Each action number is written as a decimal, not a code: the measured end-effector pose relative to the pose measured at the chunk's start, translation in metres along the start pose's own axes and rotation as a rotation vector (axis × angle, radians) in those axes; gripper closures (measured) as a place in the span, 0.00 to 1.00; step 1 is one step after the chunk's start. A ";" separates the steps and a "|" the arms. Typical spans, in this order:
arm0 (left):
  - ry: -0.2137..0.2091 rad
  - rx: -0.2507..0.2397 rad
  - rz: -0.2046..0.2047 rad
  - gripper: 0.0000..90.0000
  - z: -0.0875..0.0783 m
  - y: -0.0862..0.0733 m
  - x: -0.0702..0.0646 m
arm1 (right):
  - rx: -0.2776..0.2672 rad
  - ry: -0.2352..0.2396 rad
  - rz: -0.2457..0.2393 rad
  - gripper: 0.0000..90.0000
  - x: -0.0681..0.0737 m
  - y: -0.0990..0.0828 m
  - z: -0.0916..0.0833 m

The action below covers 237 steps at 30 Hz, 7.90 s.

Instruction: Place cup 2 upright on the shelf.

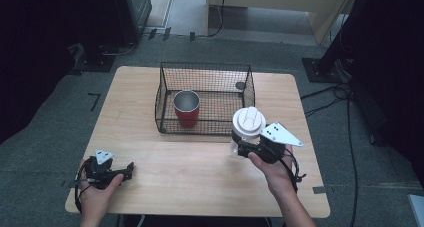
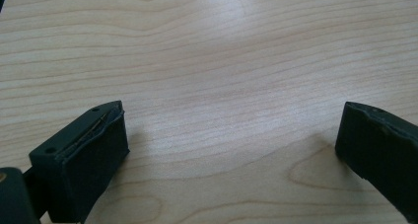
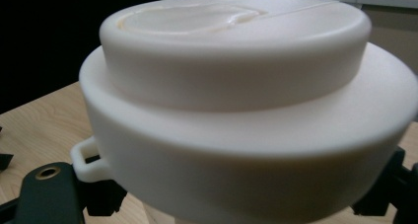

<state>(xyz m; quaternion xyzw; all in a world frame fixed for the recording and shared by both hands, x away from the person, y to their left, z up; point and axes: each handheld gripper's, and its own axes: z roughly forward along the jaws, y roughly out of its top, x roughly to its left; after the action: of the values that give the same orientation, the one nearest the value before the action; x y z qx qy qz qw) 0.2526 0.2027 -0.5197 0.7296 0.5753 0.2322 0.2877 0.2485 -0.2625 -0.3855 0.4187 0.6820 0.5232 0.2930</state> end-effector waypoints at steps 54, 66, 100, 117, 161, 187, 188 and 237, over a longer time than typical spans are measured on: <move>-0.004 0.001 0.007 0.00 0.000 0.000 0.000 | -0.054 -0.137 -0.001 0.18 -0.020 0.062 0.109; -0.005 0.000 0.010 0.00 0.000 0.000 0.000 | -0.009 -0.166 0.005 0.18 -0.020 0.050 0.143; -0.008 0.000 0.013 0.00 0.000 0.000 0.000 | 0.173 -0.136 0.021 0.18 -0.020 0.016 0.179; -0.008 0.000 0.013 0.00 0.000 0.000 0.000 | 0.190 -0.166 -0.004 0.17 -0.010 0.008 0.163; -0.008 0.000 0.013 0.00 0.000 0.000 0.000 | 0.197 -0.123 -0.030 0.00 -0.007 -0.015 0.090; -0.008 0.000 0.013 0.00 0.000 0.000 0.000 | 0.206 -0.172 0.010 0.00 -0.051 -0.069 0.039; -0.008 0.000 0.013 0.00 0.000 0.000 0.000 | 0.212 -0.179 0.012 0.00 -0.053 -0.072 0.038; -0.008 0.001 0.014 0.00 0.000 0.000 0.000 | 0.476 -0.316 0.169 0.00 -0.109 -0.148 -0.016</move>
<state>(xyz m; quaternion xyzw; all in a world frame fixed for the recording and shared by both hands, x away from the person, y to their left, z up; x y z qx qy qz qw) 0.2524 0.2024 -0.5196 0.7347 0.5691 0.2311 0.2878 0.2480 -0.3813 -0.5269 0.6072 0.6942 0.2994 0.2444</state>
